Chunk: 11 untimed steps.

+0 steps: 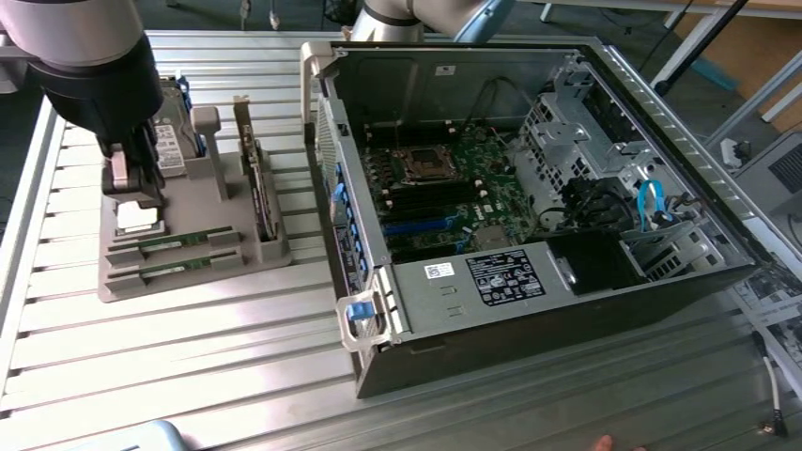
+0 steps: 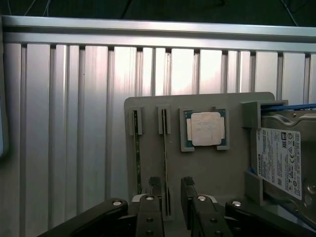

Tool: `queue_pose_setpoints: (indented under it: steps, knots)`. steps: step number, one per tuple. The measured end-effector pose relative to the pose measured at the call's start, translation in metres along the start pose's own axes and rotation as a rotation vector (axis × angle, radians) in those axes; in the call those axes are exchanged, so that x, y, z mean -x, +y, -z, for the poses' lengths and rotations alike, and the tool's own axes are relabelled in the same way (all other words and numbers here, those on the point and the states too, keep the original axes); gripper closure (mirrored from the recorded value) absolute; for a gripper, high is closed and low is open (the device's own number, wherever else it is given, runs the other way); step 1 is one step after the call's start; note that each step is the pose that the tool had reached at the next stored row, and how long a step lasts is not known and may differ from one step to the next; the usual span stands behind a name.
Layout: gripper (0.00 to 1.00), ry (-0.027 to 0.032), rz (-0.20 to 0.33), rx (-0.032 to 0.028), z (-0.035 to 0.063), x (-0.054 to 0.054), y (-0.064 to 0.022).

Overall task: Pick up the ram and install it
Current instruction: 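Pick up the ram and move it above insertion slot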

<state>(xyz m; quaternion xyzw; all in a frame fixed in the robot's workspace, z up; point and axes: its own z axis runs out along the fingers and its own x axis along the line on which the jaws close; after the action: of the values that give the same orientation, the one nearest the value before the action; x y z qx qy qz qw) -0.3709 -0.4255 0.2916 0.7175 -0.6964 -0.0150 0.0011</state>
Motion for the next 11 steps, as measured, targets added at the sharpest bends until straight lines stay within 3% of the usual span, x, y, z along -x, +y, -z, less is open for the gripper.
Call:
queue_pose_setpoints:
  steps: [11]
  knots:
    - [0.70, 0.0000, 0.000, 0.0000, -0.0125, 0.000, -0.0003]
